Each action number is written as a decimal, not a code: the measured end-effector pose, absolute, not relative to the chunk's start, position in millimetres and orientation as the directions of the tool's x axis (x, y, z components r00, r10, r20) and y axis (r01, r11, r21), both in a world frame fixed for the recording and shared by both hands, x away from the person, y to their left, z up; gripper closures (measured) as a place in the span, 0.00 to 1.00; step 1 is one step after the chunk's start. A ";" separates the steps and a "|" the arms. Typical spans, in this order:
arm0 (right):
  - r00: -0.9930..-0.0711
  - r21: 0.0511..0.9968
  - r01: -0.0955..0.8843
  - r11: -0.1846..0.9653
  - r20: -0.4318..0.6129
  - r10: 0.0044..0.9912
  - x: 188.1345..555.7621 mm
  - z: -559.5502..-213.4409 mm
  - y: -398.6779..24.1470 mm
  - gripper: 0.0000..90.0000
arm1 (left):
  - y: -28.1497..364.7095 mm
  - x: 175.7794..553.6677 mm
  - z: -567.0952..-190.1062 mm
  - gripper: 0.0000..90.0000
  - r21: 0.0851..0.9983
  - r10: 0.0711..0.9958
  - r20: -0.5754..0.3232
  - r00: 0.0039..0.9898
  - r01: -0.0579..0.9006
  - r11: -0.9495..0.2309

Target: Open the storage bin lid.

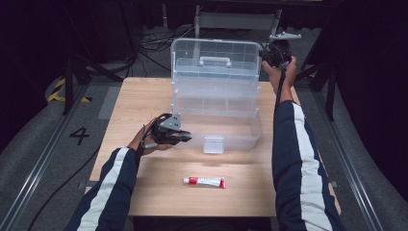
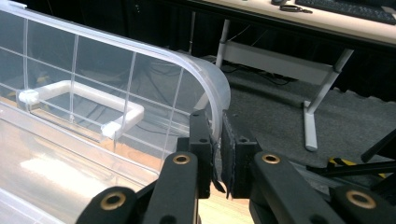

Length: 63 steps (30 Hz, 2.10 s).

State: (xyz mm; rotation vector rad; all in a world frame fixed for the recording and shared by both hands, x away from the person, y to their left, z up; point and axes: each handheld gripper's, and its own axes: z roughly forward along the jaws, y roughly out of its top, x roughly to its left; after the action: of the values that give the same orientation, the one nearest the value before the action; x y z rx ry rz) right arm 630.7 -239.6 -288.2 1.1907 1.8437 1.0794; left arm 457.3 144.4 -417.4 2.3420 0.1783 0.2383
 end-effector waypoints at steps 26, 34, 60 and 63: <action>-0.334 0.884 0.400 0.244 -0.107 0.936 650.2 -296.3 -237.1 0.93 | 144.6 456.1 -418.1 0.88 0.717 0.213 0.109 0.971 0.072 -0.694; -0.332 0.879 0.410 0.244 -0.105 0.937 655.3 -298.6 -236.5 0.92 | 144.7 455.8 -418.2 0.87 0.718 0.215 0.113 0.970 0.069 -0.693; -0.347 0.856 0.445 0.262 -0.105 0.932 669.7 -310.1 -243.3 0.91 | 145.9 456.6 -418.4 0.86 0.722 0.211 0.102 0.972 0.074 -0.688; -0.344 0.854 0.450 0.260 -0.103 0.933 670.9 -311.4 -242.7 0.91 | 145.9 456.6 -418.4 0.86 0.722 0.211 0.101 0.972 0.074 -0.688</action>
State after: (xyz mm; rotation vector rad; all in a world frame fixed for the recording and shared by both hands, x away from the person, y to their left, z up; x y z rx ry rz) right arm 670.9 -242.7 -311.4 1.2513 1.9119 0.9959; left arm 456.6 145.9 -418.4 2.3275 0.1981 0.2245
